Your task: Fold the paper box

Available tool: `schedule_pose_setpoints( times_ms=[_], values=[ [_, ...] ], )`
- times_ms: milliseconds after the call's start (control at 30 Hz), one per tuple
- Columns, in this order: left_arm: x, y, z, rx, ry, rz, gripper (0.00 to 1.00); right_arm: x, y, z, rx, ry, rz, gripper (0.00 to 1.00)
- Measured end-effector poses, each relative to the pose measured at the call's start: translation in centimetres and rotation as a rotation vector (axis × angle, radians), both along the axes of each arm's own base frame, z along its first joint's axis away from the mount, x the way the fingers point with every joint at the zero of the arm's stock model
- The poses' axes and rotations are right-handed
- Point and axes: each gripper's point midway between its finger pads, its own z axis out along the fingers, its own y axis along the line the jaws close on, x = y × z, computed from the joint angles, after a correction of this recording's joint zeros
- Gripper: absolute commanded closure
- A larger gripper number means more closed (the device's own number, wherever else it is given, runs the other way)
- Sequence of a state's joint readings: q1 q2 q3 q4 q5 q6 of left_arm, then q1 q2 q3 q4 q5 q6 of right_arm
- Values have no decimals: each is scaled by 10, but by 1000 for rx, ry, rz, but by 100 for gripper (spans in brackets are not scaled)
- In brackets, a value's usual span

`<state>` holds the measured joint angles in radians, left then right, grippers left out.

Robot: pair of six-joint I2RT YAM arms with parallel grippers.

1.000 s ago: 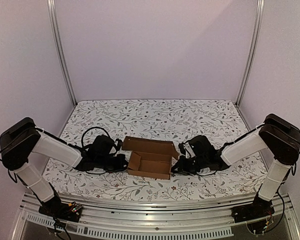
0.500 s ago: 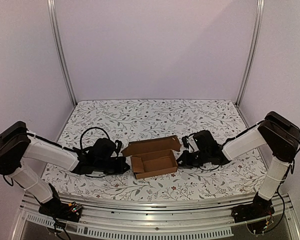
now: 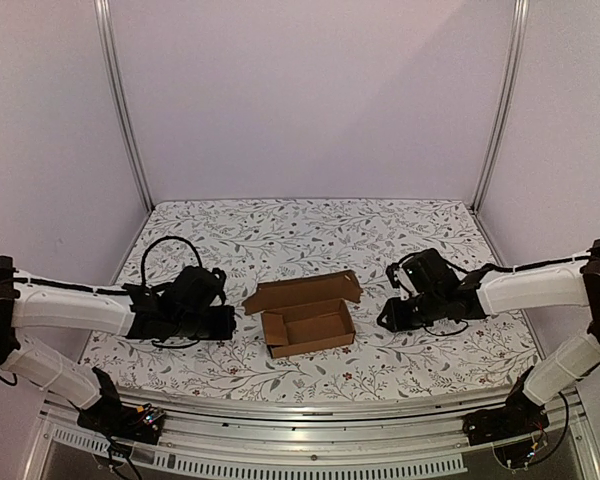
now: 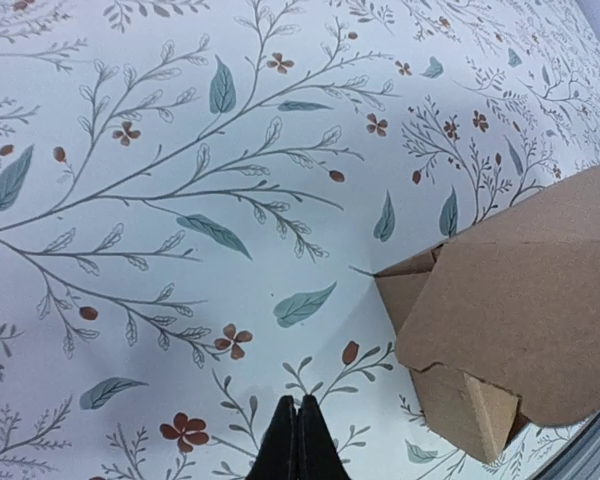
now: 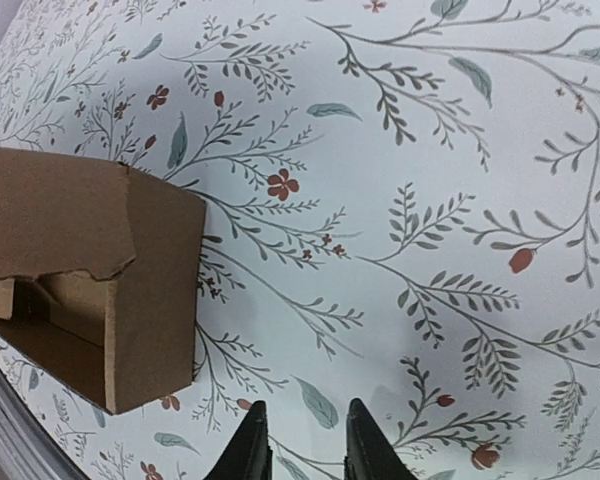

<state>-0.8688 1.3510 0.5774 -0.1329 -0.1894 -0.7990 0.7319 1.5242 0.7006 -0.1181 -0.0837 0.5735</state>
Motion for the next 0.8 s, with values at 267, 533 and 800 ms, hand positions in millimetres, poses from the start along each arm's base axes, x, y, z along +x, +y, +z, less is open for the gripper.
schedule_pose_setpoints(
  times_ms=[267,533,800],
  values=[
    [-5,0,37,3,-77,-105,55,-4,-9,68,-2,-189,119,48],
    [-11,-5,61,28,-125,-234,41,-8,0,102,-31,-334,327,39],
    [-1,-21,90,81,-200,-352,39,-2,15,113,-75,-445,495,35]
  ],
)
